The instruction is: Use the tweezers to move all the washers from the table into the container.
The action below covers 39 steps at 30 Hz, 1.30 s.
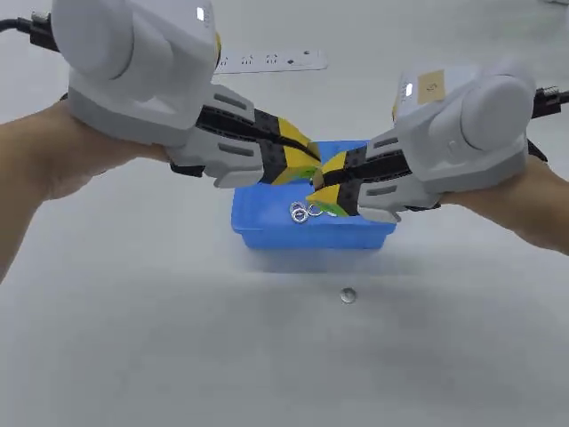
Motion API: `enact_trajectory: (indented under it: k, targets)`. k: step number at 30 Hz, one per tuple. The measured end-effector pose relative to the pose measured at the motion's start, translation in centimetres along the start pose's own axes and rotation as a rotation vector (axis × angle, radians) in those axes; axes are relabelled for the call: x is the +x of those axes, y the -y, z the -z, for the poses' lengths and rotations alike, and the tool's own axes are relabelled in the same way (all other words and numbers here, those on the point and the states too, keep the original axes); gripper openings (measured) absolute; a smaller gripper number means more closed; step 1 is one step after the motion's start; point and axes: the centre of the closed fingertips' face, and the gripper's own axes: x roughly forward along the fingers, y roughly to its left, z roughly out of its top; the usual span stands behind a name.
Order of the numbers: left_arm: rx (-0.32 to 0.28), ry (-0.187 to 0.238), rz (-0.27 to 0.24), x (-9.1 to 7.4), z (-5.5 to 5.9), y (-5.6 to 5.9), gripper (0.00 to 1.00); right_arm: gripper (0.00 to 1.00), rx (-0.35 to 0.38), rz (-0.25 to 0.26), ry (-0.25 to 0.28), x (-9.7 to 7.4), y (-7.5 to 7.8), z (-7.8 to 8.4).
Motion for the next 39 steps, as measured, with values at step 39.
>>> enact_trajectory:
  k: [39]
  targets:
    - [0.034,-0.009,0.017,-0.3,-3.2,3.3,0.06,0.12,-0.003,0.020,-0.015,-2.2,-0.9,-1.0]
